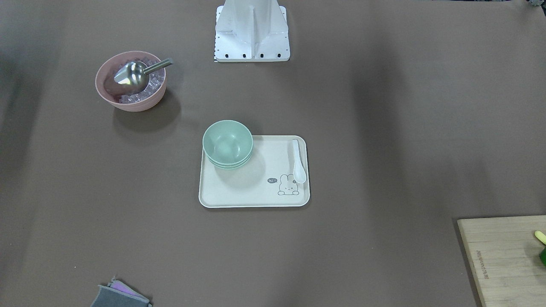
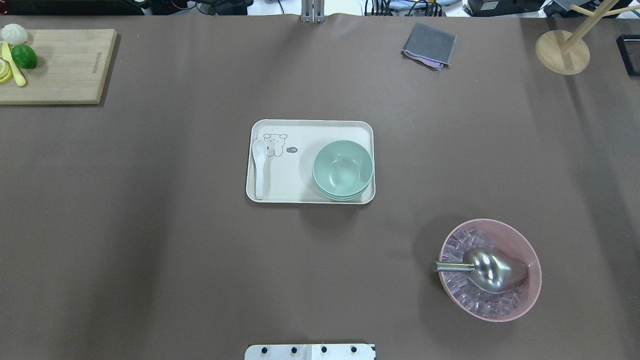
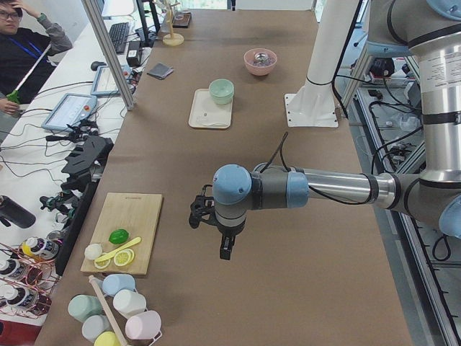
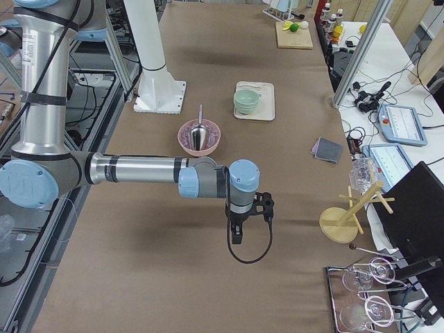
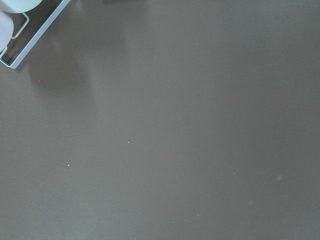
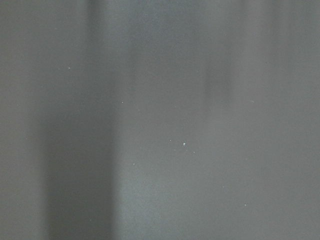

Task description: Stack green bowls together

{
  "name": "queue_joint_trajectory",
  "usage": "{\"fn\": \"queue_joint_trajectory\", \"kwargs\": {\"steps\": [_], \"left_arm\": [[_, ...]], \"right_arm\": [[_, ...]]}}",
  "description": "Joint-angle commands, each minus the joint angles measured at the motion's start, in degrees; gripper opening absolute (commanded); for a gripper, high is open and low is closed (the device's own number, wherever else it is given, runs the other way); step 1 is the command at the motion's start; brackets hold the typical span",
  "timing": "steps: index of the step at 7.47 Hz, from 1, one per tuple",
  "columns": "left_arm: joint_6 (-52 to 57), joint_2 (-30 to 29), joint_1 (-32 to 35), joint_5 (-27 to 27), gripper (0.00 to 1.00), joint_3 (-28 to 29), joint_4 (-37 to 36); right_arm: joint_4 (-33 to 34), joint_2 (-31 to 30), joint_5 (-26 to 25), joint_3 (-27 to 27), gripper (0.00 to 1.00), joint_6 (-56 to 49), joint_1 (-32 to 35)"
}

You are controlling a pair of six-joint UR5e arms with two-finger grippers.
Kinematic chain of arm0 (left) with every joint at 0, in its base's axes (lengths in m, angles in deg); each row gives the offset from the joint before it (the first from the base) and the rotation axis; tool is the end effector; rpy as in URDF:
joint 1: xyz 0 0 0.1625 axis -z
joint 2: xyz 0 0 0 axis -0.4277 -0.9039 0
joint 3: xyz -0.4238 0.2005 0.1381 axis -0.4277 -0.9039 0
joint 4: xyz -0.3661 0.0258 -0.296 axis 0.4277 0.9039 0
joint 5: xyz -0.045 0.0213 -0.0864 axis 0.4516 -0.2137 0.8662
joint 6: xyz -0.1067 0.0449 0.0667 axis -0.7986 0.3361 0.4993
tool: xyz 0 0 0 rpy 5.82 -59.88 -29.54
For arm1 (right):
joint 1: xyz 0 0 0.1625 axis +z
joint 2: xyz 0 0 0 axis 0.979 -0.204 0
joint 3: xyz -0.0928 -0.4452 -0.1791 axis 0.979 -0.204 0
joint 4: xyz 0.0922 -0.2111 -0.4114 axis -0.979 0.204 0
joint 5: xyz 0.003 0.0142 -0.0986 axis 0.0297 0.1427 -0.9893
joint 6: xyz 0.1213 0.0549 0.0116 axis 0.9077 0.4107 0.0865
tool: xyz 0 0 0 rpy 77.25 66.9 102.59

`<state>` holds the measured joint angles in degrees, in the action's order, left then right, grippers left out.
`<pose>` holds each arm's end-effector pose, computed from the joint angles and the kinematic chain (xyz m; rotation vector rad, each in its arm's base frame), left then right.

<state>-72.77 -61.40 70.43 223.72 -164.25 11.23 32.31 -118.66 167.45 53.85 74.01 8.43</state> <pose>-0.0815 -0.4360 0.7010 0.0941 0.7973 0.1325 0.0168 -0.4949 0.7410 0.0011 -0.7168 -0.0665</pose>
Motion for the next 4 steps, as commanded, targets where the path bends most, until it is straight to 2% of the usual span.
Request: {"fn": "queue_joint_trajectory", "kwargs": {"steps": [1,4], "left_arm": [[-0.09,0.29,0.04,-0.18,0.98,0.60,-0.09],[-0.09,0.82,0.04,-0.10,0.98,1.48,0.00]], "right_arm": [[0.00,-0.30,0.00,0.10,1.00,0.00,0.00],[0.09,-0.48,0.00,0.10,1.00,-0.09,0.00]]}}
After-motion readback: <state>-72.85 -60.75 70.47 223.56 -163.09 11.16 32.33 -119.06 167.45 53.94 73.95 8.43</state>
